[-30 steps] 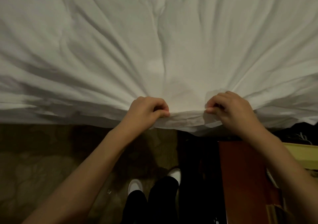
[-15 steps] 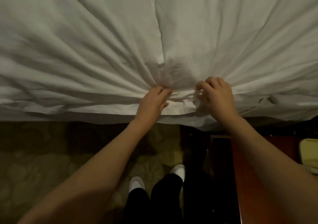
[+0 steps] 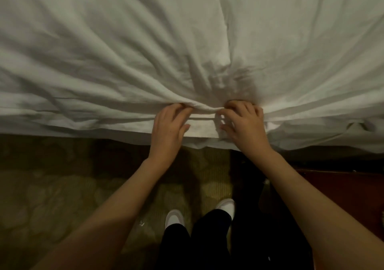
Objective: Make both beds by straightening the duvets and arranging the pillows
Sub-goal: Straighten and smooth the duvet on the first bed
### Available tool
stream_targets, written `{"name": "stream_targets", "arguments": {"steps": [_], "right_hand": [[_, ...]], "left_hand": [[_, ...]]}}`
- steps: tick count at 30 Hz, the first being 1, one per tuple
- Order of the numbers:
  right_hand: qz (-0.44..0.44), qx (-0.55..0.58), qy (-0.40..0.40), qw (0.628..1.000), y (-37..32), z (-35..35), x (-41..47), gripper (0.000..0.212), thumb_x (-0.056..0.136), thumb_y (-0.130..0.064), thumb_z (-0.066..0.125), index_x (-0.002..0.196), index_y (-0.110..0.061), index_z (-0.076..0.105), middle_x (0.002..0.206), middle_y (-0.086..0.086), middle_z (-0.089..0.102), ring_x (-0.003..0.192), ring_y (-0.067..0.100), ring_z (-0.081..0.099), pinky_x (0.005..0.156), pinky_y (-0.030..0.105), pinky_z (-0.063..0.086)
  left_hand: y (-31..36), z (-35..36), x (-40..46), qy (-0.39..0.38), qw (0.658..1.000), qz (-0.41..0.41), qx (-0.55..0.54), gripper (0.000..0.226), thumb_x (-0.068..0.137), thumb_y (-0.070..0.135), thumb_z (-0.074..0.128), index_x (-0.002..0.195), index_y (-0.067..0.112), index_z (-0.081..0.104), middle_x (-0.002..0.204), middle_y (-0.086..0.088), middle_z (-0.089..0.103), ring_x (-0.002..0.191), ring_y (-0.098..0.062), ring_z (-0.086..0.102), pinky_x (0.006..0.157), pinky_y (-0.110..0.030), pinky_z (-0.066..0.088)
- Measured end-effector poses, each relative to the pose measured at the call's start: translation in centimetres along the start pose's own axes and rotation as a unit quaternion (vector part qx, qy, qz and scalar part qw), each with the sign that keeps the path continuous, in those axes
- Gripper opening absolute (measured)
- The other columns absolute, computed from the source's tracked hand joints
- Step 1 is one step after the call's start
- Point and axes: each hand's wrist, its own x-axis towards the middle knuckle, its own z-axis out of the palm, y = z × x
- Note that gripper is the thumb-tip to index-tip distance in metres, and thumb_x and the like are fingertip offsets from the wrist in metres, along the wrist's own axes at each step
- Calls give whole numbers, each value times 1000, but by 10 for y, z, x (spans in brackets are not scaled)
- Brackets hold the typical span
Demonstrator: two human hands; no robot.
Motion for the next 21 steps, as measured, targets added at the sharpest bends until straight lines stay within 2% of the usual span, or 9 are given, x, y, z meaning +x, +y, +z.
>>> {"name": "stream_targets", "arguments": {"steps": [3, 7, 10, 13, 17, 19, 21], "right_hand": [[4, 1, 9, 1000, 4, 4, 5, 29, 70, -26, 68, 98, -19, 71, 106, 7, 64, 104, 20, 44, 83, 34, 26], [8, -4, 28, 1000, 8, 11, 11, 23, 72, -33, 64, 91, -22, 72, 101, 6, 63, 100, 22, 45, 81, 35, 26], [26, -13, 51, 998, 7, 18, 15, 17, 71, -31, 71, 86, -23, 71, 97, 5, 62, 96, 22, 43, 78, 35, 24], [34, -31, 69, 997, 3, 22, 15, 12, 74, -27, 73, 84, -21, 70, 96, 6, 61, 95, 24, 41, 76, 35, 23], [35, -24, 90, 995, -2, 21, 12, 14, 81, -25, 60, 81, -18, 71, 100, 11, 62, 99, 25, 40, 80, 35, 22], [13, -35, 80, 996, -4, 21, 6, 7, 77, -21, 65, 79, -17, 71, 100, 10, 63, 101, 25, 40, 81, 35, 22], [-30, -48, 47, 997, -7, 22, -10, 8, 72, -14, 71, 80, -17, 70, 97, 6, 64, 100, 23, 43, 82, 35, 23]], "left_hand": [[-13, -1, 6, 7, 1000, 11, 3, 39, 85, 11, 66, 124, 10, 60, 121, -11, 57, 113, -22, 44, 96, -34, 37], [-21, 8, 11, 26, 999, 26, -7, 30, 88, 23, 54, 111, 8, 68, 108, -9, 63, 102, -16, 47, 86, -26, 37], [-21, 13, 17, 61, 998, 24, -12, 19, 86, 14, 63, 101, 6, 70, 97, -8, 65, 91, -13, 48, 76, -22, 37], [-22, 15, 20, 74, 996, 42, 0, 13, 84, 10, 65, 94, 4, 71, 90, -9, 67, 85, -14, 54, 74, -23, 40], [-19, 13, 22, 51, 998, 38, 10, 10, 85, 9, 64, 91, 5, 71, 86, -9, 69, 77, -24, 63, 67, -30, 48], [-14, 10, 11, 25, 999, 19, -9, 14, 88, 14, 56, 87, 7, 69, 82, -7, 67, 74, -24, 61, 62, -35, 49], [-9, 2, -11, -3, 999, 9, -34, 24, 90, 19, 47, 83, 9, 67, 79, -5, 65, 71, -22, 59, 63, -31, 46]]}}
